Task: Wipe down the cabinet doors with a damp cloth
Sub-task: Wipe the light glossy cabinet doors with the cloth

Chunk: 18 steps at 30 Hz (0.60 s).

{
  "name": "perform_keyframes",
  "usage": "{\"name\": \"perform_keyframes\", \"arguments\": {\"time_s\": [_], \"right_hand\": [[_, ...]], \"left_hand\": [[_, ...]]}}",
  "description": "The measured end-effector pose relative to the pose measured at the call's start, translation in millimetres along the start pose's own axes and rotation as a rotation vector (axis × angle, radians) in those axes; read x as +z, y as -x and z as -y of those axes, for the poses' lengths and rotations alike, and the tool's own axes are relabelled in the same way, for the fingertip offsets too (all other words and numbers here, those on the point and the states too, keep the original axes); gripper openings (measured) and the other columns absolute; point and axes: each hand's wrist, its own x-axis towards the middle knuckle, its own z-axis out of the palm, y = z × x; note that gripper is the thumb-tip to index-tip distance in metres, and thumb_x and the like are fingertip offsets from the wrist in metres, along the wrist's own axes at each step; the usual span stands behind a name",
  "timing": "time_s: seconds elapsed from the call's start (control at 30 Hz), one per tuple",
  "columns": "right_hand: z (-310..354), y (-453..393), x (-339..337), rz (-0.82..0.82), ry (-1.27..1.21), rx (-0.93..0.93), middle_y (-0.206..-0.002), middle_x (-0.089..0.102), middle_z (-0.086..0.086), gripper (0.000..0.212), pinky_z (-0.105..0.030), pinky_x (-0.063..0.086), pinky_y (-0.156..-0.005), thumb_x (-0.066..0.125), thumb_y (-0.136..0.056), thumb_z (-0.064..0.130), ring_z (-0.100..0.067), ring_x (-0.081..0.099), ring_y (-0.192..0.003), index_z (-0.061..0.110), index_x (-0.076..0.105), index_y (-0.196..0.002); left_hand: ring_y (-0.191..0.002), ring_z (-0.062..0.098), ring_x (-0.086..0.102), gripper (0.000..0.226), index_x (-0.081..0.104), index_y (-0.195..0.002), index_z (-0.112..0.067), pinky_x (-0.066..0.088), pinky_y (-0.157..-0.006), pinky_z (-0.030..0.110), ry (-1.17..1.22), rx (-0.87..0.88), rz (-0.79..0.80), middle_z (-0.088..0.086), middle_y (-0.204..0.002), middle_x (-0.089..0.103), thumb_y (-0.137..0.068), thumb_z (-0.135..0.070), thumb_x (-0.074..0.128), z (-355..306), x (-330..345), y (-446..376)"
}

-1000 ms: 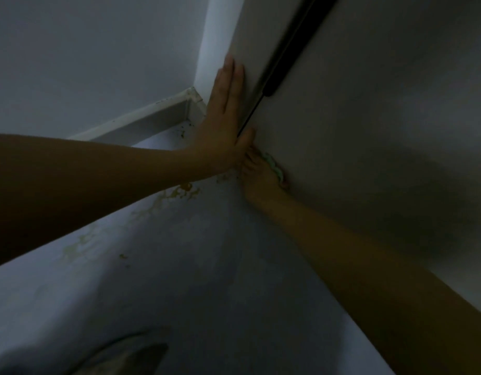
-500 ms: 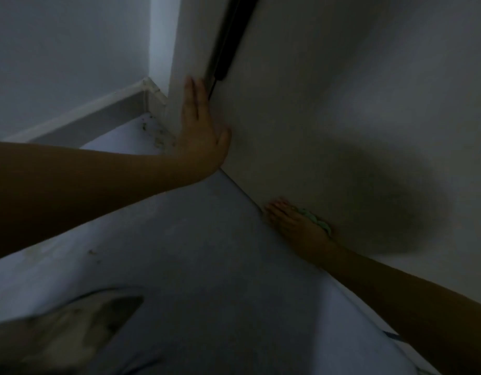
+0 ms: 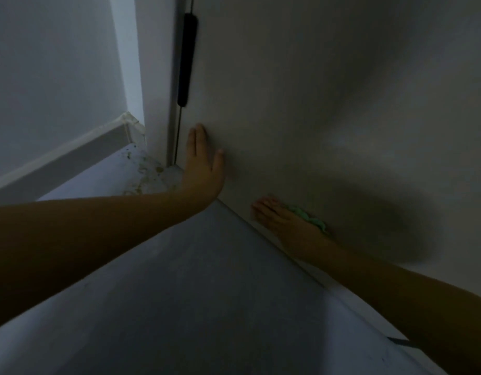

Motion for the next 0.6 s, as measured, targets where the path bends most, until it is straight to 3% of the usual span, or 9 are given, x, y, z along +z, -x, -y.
{"name": "perform_keyframes", "arguments": {"time_s": [0.07, 0.13, 0.23, 0.3, 0.4, 0.5, 0.6], "right_hand": [[0, 6, 7, -0.026, 0.025, -0.039, -0.122, 0.065, -0.011, 0.062, -0.039, 0.001, -0.116, 0.025, -0.07, 0.017, -0.027, 0.061, -0.115, 0.006, 0.071, -0.11], [-10, -4, -20, 0.056, 0.013, 0.018, -0.131, 0.059, -0.008, 0.065, -0.041, -0.009, -0.117, 0.02, -0.074, 0.019, -0.024, 0.054, -0.124, 0.01, 0.066, -0.12], [-25, -26, -41, 0.048, 0.004, 0.056, -0.157, 0.022, -0.008, 0.071, -0.049, -0.038, -0.098, 0.008, -0.082, 0.022, -0.028, 0.016, -0.145, 0.008, 0.027, -0.149], [-44, -33, -57, -0.035, 0.018, 0.172, -0.152, 0.033, -0.008, 0.068, -0.051, -0.03, -0.106, 0.02, -0.08, 0.02, -0.03, 0.027, -0.142, 0.009, 0.037, -0.145], [-75, -20, -79, -0.264, -0.092, 0.358, -0.138, 0.052, -0.013, 0.063, -0.046, 0.001, -0.118, 0.034, -0.072, 0.013, -0.032, 0.046, -0.13, 0.002, 0.057, -0.13], [-102, 15, -102, -0.568, -0.05, 0.655, -0.144, 0.047, -0.008, 0.064, -0.042, 0.006, -0.118, 0.049, -0.072, 0.009, -0.025, 0.034, -0.135, 0.007, 0.052, -0.136], [-115, 18, -118, -0.599, -0.001, 0.806, -0.147, 0.04, -0.003, 0.067, -0.041, 0.005, -0.118, 0.054, -0.074, 0.009, -0.022, 0.03, -0.137, 0.01, 0.047, -0.14]], "left_hand": [[-0.147, 0.014, 0.003, 0.058, 0.003, -0.152, -0.013, -0.005, -0.1, 0.004, 0.033, 0.002, -0.009, 0.003, -0.161, 0.0, -0.104, -0.025, 0.032, 1, -1, 2], [-0.146, 0.015, 0.008, 0.056, 0.005, -0.153, -0.015, 0.002, -0.11, 0.015, 0.078, -0.011, -0.011, 0.003, -0.161, 0.005, -0.104, -0.025, 0.031, -1, -1, 4], [-0.146, 0.015, 0.013, 0.054, 0.008, -0.153, -0.015, 0.008, -0.116, 0.024, 0.149, -0.058, -0.025, 0.002, -0.16, 0.008, -0.105, -0.027, 0.029, 1, -4, 1], [-0.146, 0.015, 0.011, 0.053, 0.008, -0.153, -0.015, 0.007, -0.117, 0.025, 0.171, -0.099, -0.064, 0.003, -0.16, 0.008, -0.105, -0.027, 0.028, 3, -6, -5], [-0.146, 0.017, 0.014, 0.053, 0.01, -0.153, -0.013, 0.011, -0.119, 0.031, 0.21, -0.115, -0.086, 0.004, -0.16, 0.013, -0.105, -0.026, 0.028, 2, -9, -12], [-0.144, 0.015, 0.019, 0.052, 0.011, -0.153, -0.016, 0.014, -0.112, 0.021, 0.24, -0.06, -0.071, 0.002, -0.159, 0.018, -0.105, -0.026, 0.029, -1, -17, -12], [-0.143, 0.01, 0.018, 0.05, 0.013, -0.153, -0.016, 0.011, -0.104, 0.012, 0.27, -0.042, -0.102, -0.001, -0.159, 0.017, -0.106, -0.024, 0.027, -4, -25, -15]]}}
